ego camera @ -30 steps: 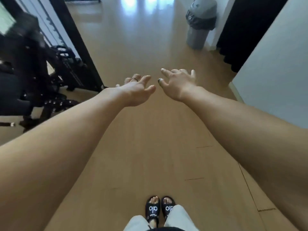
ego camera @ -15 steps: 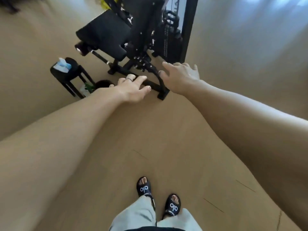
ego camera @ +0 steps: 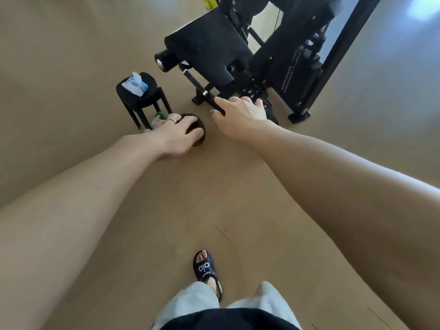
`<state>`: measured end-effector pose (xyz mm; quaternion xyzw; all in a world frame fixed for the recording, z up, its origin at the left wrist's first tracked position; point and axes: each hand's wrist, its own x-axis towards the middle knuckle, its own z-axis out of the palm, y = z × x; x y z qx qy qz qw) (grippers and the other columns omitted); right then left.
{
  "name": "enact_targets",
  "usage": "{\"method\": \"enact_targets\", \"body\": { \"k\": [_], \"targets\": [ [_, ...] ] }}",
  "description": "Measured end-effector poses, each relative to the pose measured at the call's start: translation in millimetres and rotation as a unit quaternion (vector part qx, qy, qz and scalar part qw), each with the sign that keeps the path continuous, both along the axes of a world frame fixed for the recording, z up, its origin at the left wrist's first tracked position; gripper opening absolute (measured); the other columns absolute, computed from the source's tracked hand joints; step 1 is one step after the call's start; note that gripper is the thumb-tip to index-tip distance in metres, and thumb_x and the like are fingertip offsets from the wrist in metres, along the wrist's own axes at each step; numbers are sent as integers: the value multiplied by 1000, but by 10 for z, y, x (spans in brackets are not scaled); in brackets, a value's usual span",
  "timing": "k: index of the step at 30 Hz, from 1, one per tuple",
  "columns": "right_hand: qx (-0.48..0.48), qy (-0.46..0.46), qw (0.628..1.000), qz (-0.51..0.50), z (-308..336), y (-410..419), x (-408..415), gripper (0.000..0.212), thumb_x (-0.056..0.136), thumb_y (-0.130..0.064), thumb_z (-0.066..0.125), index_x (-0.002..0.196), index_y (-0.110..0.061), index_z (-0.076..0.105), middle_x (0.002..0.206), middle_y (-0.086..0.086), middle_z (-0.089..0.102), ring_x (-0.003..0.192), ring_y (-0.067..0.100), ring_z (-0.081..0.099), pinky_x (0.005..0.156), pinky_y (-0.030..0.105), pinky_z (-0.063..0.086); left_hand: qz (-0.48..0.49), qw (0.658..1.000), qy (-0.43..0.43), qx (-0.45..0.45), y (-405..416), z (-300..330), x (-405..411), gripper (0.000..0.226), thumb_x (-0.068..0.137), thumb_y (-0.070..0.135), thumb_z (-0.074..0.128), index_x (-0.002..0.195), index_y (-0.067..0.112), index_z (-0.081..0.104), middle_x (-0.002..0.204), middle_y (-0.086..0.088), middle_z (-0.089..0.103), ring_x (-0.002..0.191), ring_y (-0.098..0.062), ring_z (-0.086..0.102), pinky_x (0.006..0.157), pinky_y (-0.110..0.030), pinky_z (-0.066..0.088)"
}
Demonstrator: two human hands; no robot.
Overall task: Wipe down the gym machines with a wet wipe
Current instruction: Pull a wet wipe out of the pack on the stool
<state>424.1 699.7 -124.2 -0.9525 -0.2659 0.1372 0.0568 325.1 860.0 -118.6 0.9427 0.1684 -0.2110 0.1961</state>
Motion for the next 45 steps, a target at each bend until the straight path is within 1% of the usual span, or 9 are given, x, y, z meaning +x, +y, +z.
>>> {"method": "enact_targets", "body": {
  "k": [2,6,10,18,26,30,37,42,45],
  "targets": [
    [1,-1,1000,6,-17,328,140,53,106,-50,23,155,-33,34,152,5,46,142,33,35,119,59,16,11,1000,1,-10,352,-28,100,78,86,76,24,157,42,22,165,0,18,152,-30,17,121,-55,21],
    [-6,5,1000,29,-69,961,444,54,106,-49,23,156,-32,33,152,6,46,142,34,35,117,58,18,29,1000,5,-1,1006,-105,343,63,99,68,27,157,43,21,166,0,17,152,-30,17,121,-56,20],
    [0,13,998,57,-174,1525,850,53,106,-49,23,156,-33,31,150,6,48,141,34,37,117,58,21,59,998,14,-12,1506,-181,647,61,99,68,27,156,45,23,165,1,19,151,-29,18,120,-57,20],
    [8,54,992,118,-407,2630,1661,52,107,-46,26,157,-32,32,151,8,48,142,35,38,118,61,19,125,992,30,0,2315,-202,1296,57,103,60,28,157,41,22,166,2,16,152,-26,18,120,-53,22],
    [-16,61,985,160,-628,3945,2142,51,106,-48,26,151,-28,38,146,8,51,137,34,42,111,54,27,152,988,30,-9,3411,-396,1824,57,104,57,29,157,39,22,166,2,17,152,-25,17,121,-53,20],
    [-17,61,988,138,-935,4696,2324,49,105,-49,26,147,-30,41,134,6,57,128,31,47,105,50,32,139,990,33,-17,4175,-594,2066,56,104,56,30,157,38,24,165,3,19,151,-25,21,121,-50,22],
    [-8,98,993,57,-1430,5769,2529,50,105,-49,29,151,-31,38,139,4,55,130,30,46,109,50,31,82,994,55,-40,5479,-1102,2463,57,103,54,32,157,36,23,164,5,21,149,-24,24,120,-49,24],
    [-14,114,993,2,-1764,6191,2769,48,105,-50,30,148,-31,42,133,1,57,125,27,49,107,48,36,39,995,81,-49,6048,-1368,2866,58,103,53,33,158,37,21,165,7,19,149,-24,24,119,-47,25],
    [-4,129,991,-29,-2017,6391,3009,49,106,-49,30,150,-31,40,140,3,55,130,27,47,108,47,37,14,996,81,-43,6316,-1553,3218,58,104,51,35,158,35,20,165,6,19,148,-25,26,119,-45,25]
  ]
}}
